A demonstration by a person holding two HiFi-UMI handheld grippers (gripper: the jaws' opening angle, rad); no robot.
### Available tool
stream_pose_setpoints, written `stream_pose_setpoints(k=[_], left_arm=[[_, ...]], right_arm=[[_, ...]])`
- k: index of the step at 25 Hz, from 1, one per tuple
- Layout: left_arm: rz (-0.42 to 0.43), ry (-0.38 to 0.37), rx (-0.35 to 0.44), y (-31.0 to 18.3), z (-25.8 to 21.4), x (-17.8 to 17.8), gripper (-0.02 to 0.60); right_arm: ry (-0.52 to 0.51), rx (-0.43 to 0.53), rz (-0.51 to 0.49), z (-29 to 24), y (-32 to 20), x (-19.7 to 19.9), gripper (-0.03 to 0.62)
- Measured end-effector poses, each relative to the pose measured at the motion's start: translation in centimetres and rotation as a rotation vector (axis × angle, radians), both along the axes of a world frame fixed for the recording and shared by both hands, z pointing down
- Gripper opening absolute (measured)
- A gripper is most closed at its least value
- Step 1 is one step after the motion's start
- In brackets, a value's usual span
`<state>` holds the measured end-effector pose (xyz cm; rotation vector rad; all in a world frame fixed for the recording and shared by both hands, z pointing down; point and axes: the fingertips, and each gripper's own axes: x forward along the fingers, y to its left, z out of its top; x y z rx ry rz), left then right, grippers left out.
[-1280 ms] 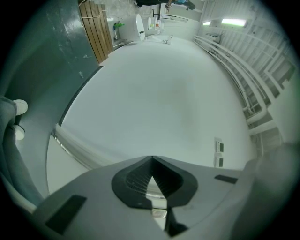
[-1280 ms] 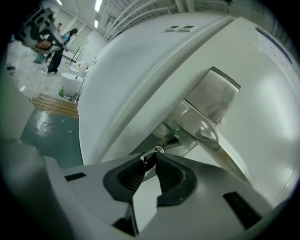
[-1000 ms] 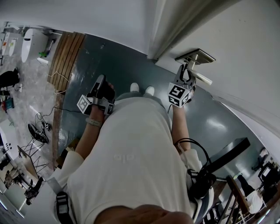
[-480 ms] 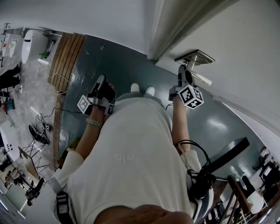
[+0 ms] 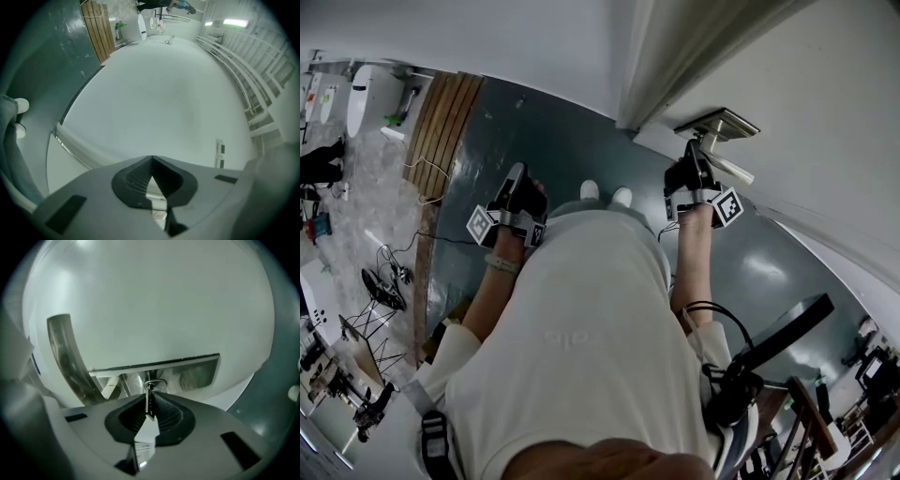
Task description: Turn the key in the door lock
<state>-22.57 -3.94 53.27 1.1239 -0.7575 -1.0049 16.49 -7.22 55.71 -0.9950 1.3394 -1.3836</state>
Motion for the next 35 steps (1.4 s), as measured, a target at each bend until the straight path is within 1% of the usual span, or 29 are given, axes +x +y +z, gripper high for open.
stream_pose_setpoints(k=[1, 2, 4, 7, 10, 11, 12, 13, 14, 15, 16, 17, 19, 20, 21, 22, 23, 24, 25, 27, 31, 35], left_arm=[[-0.003, 0.002, -0.002, 0.0, 0.1, -0.1, 0.008], [-0.005, 0.004, -0.004, 0.0, 0.1, -0.1, 0.008], [-0.008, 0.005, -0.005, 0.0, 0.1, -0.2, 0.008], [-0.005, 0.003, -0.003, 0.0, 0.1, -0.2, 0.008], [-0.002, 0.003, -0.002, 0.0, 0.1, 0.0, 0.008], [-0.002, 0.004, -0.002, 0.0, 0.1, 0.0, 0.008], [-0.004, 0.004, -0.002, 0.0, 0.1, -0.1, 0.008], [-0.006, 0.005, -0.003, 0.0, 0.1, -0.1, 0.008], [-0.008, 0.006, -0.003, 0.0, 0.1, -0.2, 0.008], [-0.009, 0.008, -0.004, -0.1, 0.1, -0.2, 0.008], [-0.009, 0.009, -0.004, -0.2, 0.1, -0.2, 0.008], [-0.008, 0.009, -0.004, -0.3, 0.2, -0.2, 0.008], [-0.005, 0.011, -0.005, -0.4, 0.3, -0.2, 0.008], [-0.004, 0.013, -0.005, -0.4, 0.3, -0.1, 0.008], [-0.002, 0.016, -0.004, -0.4, 0.3, -0.1, 0.008], [0.0, 0.019, -0.004, -0.5, 0.2, 0.0, 0.008], [0.001, 0.02, -0.004, -0.5, 0.3, 0.1, 0.008], [0.002, 0.02, -0.004, -0.5, 0.3, 0.1, 0.008], [0.003, 0.021, -0.004, -0.5, 0.3, 0.2, 0.008], [0.002, 0.022, -0.002, -0.4, 0.3, 0.2, 0.008], [-0.012, 0.023, -0.004, -0.1, 0.3, -0.1, 0.008], [-0.023, 0.023, -0.004, 0.0, 0.4, -0.4, 0.008]], right_arm=[[-0.049, 0.014, 0.005, 0.1, 0.0, 0.0, 0.043], [-0.069, 0.022, 0.006, 0.1, 0.0, 0.0, 0.043], [-0.055, 0.032, 0.003, -0.1, -0.1, 0.0, 0.043], [0.037, 0.06, -0.015, -0.3, -0.1, -0.2, 0.044], [0.126, 0.057, -0.031, -0.5, 0.5, -0.3, 0.048], [0.176, 0.046, -0.04, -0.5, 0.9, -0.4, 0.049], [0.248, 0.032, -0.053, -0.5, 1.4, -0.4, 0.052], [0.348, 0.016, -0.069, -0.5, 2.0, -0.3, 0.055], [0.485, 0.004, -0.087, -0.5, 2.6, -0.1, 0.06], [0.664, 0.0, -0.106, -0.7, 3.3, 0.1, 0.067], [0.885, 0.004, -0.129, -0.9, 3.8, 0.3, 0.076], [1.146, 0.011, -0.16, -1.1, 4.3, 0.2, 0.083], [1.72, 0.027, -0.252, -1.3, 5.1, -0.4, 0.089], [1.977, 0.042, -0.303, -1.3, 5.4, -0.9, 0.093], [2.191, 0.061, -0.35, -1.2, 5.5, -1.4, 0.1], [2.358, 0.08, -0.392, -0.9, 5.6, -1.9, 0.112], [2.478, 0.096, -0.429, -0.6, 5.6, -2.3, 0.127], [2.554, 0.104, -0.46, -0.2, 5.4, -2.6, 0.137], [2.596, 0.106, -0.479, 0.1, 5.1, -2.7, 0.141], [2.639, 0.092, -0.477, 0.3, 4.3, -2.5, 0.147], [2.705, 0.071, -0.44, 0.2, 2.6, -1.9, 0.149], [2.8, 0.038, -0.449, 0.6, 1.2, -1.6, 0.149]])
